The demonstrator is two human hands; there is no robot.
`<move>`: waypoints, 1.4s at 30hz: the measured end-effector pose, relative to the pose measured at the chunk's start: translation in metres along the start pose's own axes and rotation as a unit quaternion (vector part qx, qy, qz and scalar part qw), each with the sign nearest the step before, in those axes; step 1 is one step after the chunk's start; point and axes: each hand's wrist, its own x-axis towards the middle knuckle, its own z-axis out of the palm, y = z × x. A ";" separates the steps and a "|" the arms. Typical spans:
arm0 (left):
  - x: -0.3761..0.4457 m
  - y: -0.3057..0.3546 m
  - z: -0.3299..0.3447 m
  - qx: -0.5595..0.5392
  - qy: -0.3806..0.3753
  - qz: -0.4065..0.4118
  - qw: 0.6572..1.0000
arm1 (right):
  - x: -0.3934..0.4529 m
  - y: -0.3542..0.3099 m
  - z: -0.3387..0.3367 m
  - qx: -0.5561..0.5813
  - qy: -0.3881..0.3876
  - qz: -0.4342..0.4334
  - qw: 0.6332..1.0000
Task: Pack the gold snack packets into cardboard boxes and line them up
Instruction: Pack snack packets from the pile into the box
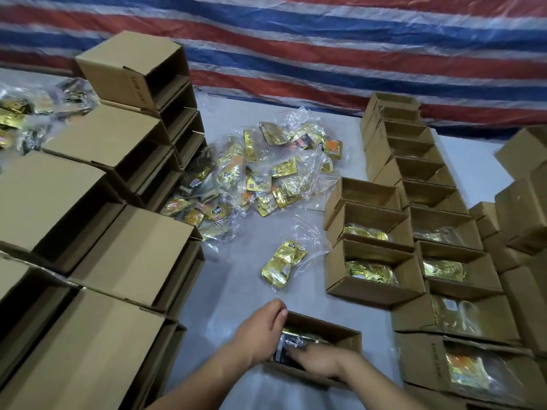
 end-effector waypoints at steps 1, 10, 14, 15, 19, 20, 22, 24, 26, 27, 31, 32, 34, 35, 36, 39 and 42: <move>0.000 0.000 -0.001 0.004 -0.002 0.001 1.000 | -0.006 0.002 -0.004 0.023 0.008 -0.011 1.000; 0.067 0.015 -0.027 -0.063 0.114 -0.070 0.989 | -0.048 0.027 -0.044 0.265 0.322 -0.071 0.906; 0.140 0.023 -0.025 0.128 0.063 -0.136 0.980 | -0.050 0.035 -0.059 0.327 0.362 -0.052 0.871; 0.153 0.023 -0.020 0.165 0.043 -0.152 0.974 | -0.049 0.039 -0.063 0.349 0.365 -0.046 0.862; 0.181 0.010 0.007 0.232 -0.011 -0.207 0.950 | -0.053 0.052 -0.074 0.412 0.394 -0.021 0.821; 0.184 0.005 0.013 0.252 -0.015 -0.209 0.945 | -0.054 0.053 -0.075 0.423 0.397 -0.020 0.814; 0.185 -0.004 0.017 0.252 -0.004 -0.199 0.947 | -0.057 0.053 -0.078 0.431 0.394 -0.022 0.811; 0.179 -0.006 0.006 0.194 0.009 -0.183 0.964 | -0.059 0.047 -0.082 0.438 0.387 -0.039 0.811; 0.166 0.002 -0.016 0.116 0.025 -0.175 0.977 | -0.058 0.035 -0.088 0.466 0.379 -0.062 0.797; 0.159 0.010 -0.029 0.083 0.032 -0.165 0.982 | -0.058 0.026 -0.092 0.478 0.371 -0.065 0.793; 0.116 0.054 -0.078 0.027 0.060 -0.045 0.997 | -0.055 -0.009 -0.106 0.521 0.318 -0.108 0.785; 0.102 0.069 -0.089 0.003 0.067 -0.003 0.998 | -0.056 -0.018 -0.111 0.552 0.292 -0.131 0.770; 0.074 0.100 -0.109 -0.095 0.051 0.076 0.991 | -0.058 -0.033 -0.119 0.631 0.225 -0.190 0.718; 0.063 0.114 -0.115 -0.142 0.037 0.102 0.984 | -0.057 -0.038 -0.123 0.664 0.185 -0.220 0.690; 0.054 0.126 -0.118 -0.168 0.026 0.121 0.978 | -0.056 -0.042 -0.125 0.693 0.149 -0.248 0.660; 0.039 0.147 -0.111 -0.136 0.024 0.156 0.978 | -0.064 -0.052 -0.128 0.748 0.070 -0.295 0.590; 0.036 0.157 -0.100 -0.042 0.049 0.131 0.989 | -0.069 -0.051 -0.129 0.722 0.103 -0.296 0.617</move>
